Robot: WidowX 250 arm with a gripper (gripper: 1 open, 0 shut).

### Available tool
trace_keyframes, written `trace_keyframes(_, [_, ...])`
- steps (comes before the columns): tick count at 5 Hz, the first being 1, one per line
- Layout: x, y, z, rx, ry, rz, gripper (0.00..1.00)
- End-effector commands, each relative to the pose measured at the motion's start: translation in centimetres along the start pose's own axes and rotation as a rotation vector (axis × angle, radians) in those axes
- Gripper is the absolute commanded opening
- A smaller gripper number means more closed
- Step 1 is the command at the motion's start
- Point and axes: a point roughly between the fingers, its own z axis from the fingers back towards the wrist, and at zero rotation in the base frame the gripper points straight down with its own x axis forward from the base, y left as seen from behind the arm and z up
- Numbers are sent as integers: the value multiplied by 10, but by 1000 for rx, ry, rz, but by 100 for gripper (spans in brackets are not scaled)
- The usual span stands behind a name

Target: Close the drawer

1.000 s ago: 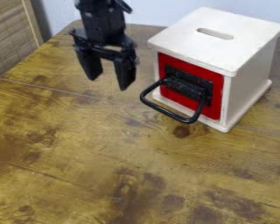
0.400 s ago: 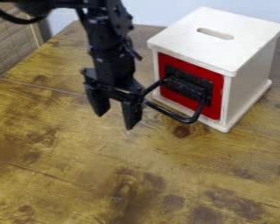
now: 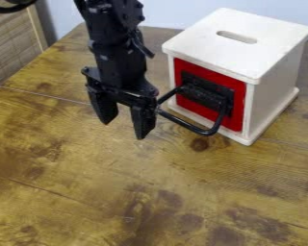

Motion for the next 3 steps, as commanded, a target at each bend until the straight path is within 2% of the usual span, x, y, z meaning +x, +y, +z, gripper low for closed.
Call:
trace_keyframes(1, [12, 21, 41, 18, -111, 48, 100])
trace_keyframes(2, [27, 36, 39, 21, -103, 85, 100])
trace_keyframes(3, [35, 33, 22, 17, -87, 96, 100])
